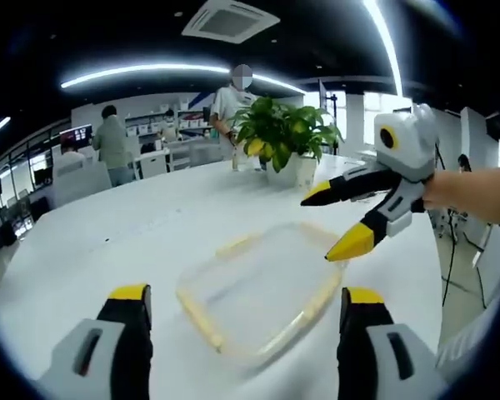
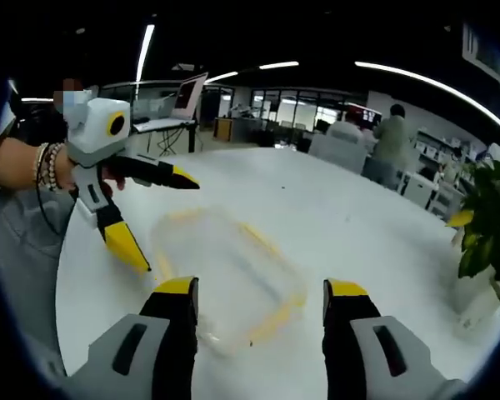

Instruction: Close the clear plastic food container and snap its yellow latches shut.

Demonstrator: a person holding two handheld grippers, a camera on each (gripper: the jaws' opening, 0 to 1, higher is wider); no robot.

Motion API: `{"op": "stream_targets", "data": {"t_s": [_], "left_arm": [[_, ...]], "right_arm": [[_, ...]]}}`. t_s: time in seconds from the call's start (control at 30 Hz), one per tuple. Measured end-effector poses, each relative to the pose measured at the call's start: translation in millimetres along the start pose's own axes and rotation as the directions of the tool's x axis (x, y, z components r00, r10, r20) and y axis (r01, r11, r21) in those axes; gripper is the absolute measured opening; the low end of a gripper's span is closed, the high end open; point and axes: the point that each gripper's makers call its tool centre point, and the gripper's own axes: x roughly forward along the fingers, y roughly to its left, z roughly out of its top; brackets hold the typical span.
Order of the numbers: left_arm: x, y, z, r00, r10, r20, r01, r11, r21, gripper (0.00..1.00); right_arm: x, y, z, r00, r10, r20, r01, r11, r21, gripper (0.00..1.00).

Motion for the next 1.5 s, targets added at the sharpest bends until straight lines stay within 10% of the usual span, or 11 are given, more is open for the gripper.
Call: {"op": "stream_targets", "data": {"t_s": [0.4,0.97,1.5], "left_arm": [[11,-5.3,-17.3,0.997,-0.033,-0.069,0.031,0.999,-0.028,0.87],[5,9.8,-27.0,0.996,0.012,-0.091,-0.012,1.000,0.002,0.73],[-39,88.2,-56.9,0.973,0.136,-0.187,-0.126,0.990,0.064,0.54]], "right_arm": [[1,16,-20.3,0.998,0.068,-0.015,-0.066,0.993,0.096,0.82],[22,29,-21.6,0.999,0.041,-0.027,-0.039,0.998,0.056,0.59],[77,64,10.6,0.998,0.061,0.004,-0.061,0.998,0.034,0.46]]}}
